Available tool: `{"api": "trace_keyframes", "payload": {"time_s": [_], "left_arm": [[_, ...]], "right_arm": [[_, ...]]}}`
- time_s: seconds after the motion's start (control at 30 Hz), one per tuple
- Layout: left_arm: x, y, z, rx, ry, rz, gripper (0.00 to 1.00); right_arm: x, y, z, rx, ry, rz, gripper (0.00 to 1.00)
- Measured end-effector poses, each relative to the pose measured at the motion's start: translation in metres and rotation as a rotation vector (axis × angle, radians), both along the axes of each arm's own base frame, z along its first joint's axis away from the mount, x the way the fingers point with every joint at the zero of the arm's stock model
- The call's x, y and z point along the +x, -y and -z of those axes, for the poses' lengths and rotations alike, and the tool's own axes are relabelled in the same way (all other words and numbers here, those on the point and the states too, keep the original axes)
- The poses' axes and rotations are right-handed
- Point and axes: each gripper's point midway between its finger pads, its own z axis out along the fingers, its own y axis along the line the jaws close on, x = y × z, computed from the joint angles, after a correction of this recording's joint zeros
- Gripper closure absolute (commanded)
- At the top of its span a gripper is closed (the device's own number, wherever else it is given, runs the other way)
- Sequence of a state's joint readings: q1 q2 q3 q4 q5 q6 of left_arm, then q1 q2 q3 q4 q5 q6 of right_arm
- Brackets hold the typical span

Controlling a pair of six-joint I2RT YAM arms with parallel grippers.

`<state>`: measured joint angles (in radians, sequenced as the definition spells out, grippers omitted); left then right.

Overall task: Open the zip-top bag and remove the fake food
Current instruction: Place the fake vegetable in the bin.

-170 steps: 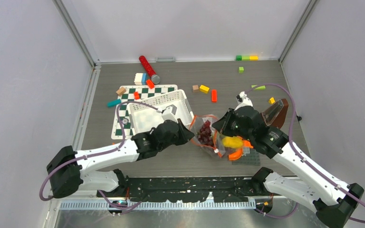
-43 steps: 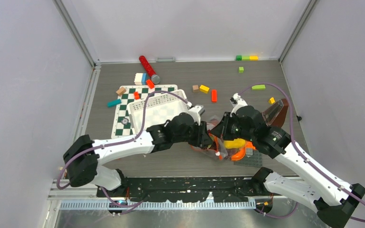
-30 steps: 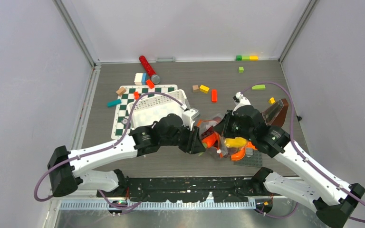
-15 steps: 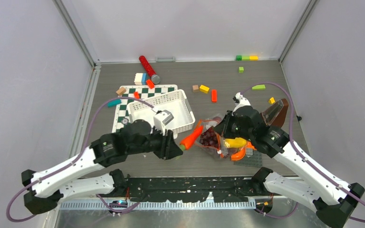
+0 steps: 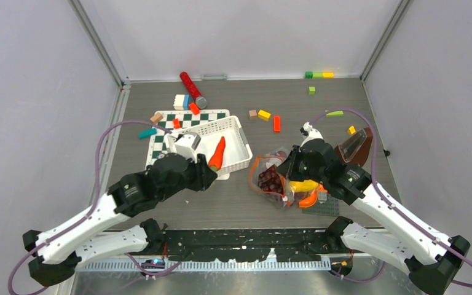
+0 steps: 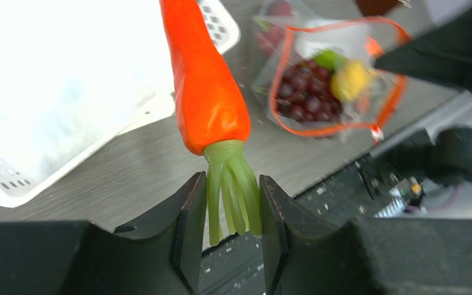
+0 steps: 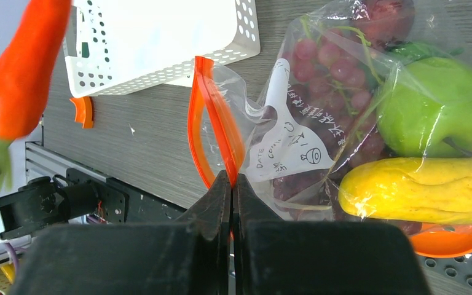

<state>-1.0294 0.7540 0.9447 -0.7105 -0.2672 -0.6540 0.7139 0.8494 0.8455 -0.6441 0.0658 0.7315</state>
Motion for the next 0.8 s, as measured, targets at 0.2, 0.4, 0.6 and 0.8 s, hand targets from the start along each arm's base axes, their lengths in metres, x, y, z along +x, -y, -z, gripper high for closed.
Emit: {"api": "trace_keyframes", "payload": {"time_s": [0.2,0.4,0.6,0.8], "left_arm": [[0.064,-0.001,0.033,0.033,-0.102,-0.230,1.00],[0.104,0.015,0.062,0.014,-0.185,-0.320,1.00],[0.128,0.038,0.086,0.003,-0.254,-0.346,1.00],[0.150,0.057,0.090,-0.033,-0.266,-0.345,1.00]], "right_arm": [[0.000,0.000,0.000,0.002,0.001,0.002,1.00],[-0.003,0.004,-0.002,0.008,0.005,0.007,1.00],[-0.005,0.005,-0.002,0.011,0.001,0.011,1.00],[-0.005,0.004,-0.002,0.015,-0.003,0.015,1.00]]}}
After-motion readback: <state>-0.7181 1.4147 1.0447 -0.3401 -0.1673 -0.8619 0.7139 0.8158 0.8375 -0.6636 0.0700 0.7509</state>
